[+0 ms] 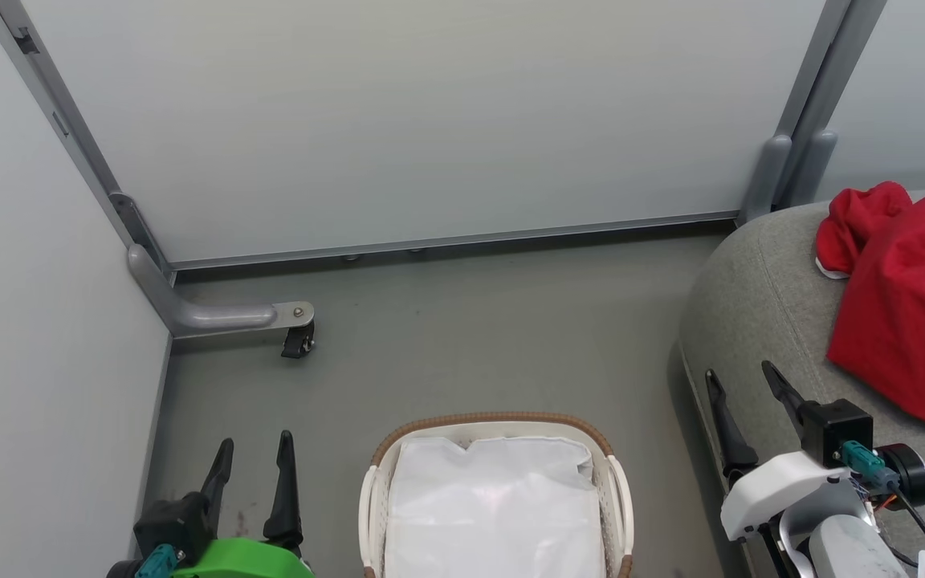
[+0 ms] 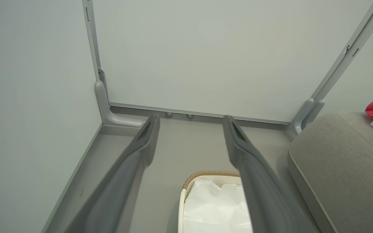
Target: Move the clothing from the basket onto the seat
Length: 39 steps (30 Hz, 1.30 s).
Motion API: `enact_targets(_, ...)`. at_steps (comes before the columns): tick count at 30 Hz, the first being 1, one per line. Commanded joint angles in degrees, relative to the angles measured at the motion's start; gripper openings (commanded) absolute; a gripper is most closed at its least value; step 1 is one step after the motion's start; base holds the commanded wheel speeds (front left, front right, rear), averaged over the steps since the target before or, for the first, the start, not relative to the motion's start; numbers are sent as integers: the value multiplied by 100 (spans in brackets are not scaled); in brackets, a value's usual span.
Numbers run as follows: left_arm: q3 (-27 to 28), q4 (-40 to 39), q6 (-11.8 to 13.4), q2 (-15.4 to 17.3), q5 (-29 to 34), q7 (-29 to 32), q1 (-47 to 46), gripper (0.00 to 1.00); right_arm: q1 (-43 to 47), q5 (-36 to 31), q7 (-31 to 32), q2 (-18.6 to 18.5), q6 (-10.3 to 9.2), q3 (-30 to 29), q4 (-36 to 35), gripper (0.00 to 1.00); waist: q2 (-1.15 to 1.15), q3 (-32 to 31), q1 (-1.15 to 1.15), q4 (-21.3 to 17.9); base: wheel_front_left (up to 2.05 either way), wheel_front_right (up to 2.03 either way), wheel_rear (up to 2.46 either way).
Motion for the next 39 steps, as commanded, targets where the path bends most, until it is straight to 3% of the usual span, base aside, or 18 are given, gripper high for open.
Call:
enact_targets(1, 7, 20, 28, 12, -52, -4, -14, 100, 105, 36, -1, -21, -8, 4, -29, 100, 0, 4, 0, 3, 0, 0, 0)
enact_targets(9, 0, 49, -14, 12, -96, -4, -35, 100, 103, 107, -1, -21, -8, 58, -28, 100, 0, 29, 0, 4, 0, 0, 0)
enact_targets(10, -5, 66, -2, -1, -40, 0, 1, 0, 51, 95, 0, 5, 0, 55, -1, 0, 0, 29, 0, 5, 0, 0, 0)
enact_targets(14, 9, 204, -6, -11, -141, 36, 21, 0, 107, 200, 55, 39, 0, 11, 161, 0, 0, 30, 0, 6, 0, 0, 0)
enact_targets(39, 455, -52, -86, -4, -2468, 716, -209, 0, 203, 2992, 719, 18, -2, -155, -260, 0, 0, 53, 0, 12, 0, 0, 0)
